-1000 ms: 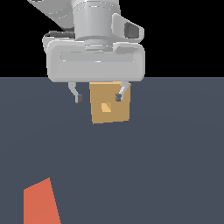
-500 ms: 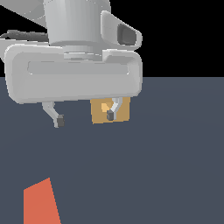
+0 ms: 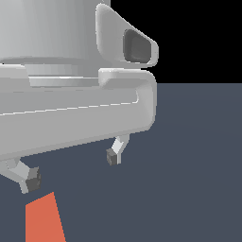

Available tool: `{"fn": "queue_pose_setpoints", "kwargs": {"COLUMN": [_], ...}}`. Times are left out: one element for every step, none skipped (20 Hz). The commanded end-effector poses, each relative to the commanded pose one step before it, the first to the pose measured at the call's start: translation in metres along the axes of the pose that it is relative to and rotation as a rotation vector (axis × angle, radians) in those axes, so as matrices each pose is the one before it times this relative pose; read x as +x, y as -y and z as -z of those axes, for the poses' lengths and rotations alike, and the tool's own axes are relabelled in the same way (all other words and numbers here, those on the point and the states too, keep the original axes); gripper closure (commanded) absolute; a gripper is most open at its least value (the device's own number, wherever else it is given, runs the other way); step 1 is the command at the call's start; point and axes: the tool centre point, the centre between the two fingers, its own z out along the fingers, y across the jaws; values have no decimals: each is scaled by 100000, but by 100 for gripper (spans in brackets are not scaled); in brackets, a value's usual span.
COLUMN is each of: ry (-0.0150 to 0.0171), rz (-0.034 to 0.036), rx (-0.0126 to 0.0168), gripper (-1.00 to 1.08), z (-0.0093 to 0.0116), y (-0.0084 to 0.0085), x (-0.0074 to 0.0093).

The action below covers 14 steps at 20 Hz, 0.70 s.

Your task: Insert the peg into the horizontal hole in a box.

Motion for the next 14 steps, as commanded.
{"fn": "queue_pose_setpoints", "kwargs": {"ry": [85,29,28,27,26,24,23,22,21,20,19,17,16,14], "rz": [3641,1384,1326,1267,1204,1141,1078,1017,954,889,820,750,673,598], "rx": [-31,-6,-6,-6,-6,-6,-6,-5,-5,-4,-3,-3,-3,-2], "gripper": [-92,-92,-92,-92,-92,-92,-92,-92,-92,-92,-92,-92,-92,-92], "z": [-634,-247,-236,-225,-214,-203,-191,-180,-167,-154,-142,-129,-116,-103], "y": [838,318,301,284,270,254,238,219,199,179,163,146,132,115], "x": [-1657,-652,-626,-599,-571,-541,-513,-486,-458,-428,-398,-363,-328,-290]}}
